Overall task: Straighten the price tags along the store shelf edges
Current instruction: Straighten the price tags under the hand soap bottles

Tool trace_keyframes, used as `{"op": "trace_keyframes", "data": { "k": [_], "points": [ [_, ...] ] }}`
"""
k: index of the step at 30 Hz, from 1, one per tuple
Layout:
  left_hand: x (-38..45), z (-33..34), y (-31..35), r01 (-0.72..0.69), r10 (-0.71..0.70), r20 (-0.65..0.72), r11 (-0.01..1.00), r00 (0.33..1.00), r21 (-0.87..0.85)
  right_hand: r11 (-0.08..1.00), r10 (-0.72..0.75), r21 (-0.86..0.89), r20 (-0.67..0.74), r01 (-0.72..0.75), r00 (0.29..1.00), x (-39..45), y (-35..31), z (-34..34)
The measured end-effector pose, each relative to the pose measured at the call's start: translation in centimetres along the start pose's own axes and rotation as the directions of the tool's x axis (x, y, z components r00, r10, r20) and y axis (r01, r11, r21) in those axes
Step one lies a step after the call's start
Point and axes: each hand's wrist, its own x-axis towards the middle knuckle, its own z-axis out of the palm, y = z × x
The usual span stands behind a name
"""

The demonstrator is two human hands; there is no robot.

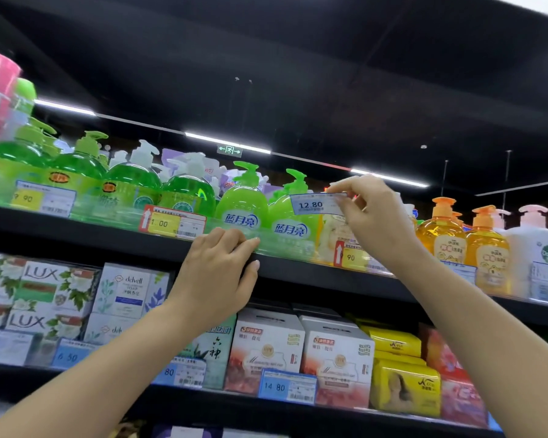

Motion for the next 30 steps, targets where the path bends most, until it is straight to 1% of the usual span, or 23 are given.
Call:
{"op": "trace_keyframes", "data": {
  "k": [2,6,10,14,20,22,27,30],
  "points": [
    [0.4,-0.1,-0.2,-0.012,0.012,0.005,1.000,1.000,0.024,1.000,0.006,0.029,-0.004,-0.006,1.000,-0.2,-0.3,-0.4],
    [1.3,-0.3,-0.3,0.004,-0.005,0.013,1.000,1.000,0.022,0.997,0.014,0.078,0.054,-0.018,0.998,-1.2,-0.2,0.1],
    [1.9,-0.2,-0.2,0.003,-0.003,0.021,1.000,1.000,-0.006,0.999,0.002,0.043,0.076,-0.006,0.997,-1.9,0.2,1.1],
    [2.7,-0.1,-0.1,0.047,-0.047,0.021,0.999,0.999,-0.010,1.000,-0.005,0.007,0.077,0.004,0.997,-2.1,0.3,1.5],
    [4.0,0.2,-0.2,0.058,-0.059,0.041,0.998,0.997,0.020,0.999,0.020,0.040,0.066,-0.022,0.998,-1.8,0.3,1.9],
    [4.1,0.3,-0.2,0.058,-0.059,0.030,0.998,0.998,0.024,0.998,0.023,0.059,0.067,-0.027,0.998,-1.5,0.2,2.1],
    [3.6,0.7,-0.2,0.068,-0.067,-0.046,0.998,0.997,0.007,0.997,0.018,0.073,0.068,-0.023,0.998,-0.9,-0.2,2.8],
    [3.5,0.8,-0.2,0.066,-0.066,-0.063,0.998,0.996,0.002,0.997,0.025,0.070,0.063,-0.030,0.998,-0.7,-0.4,3.2]
  ]
}}
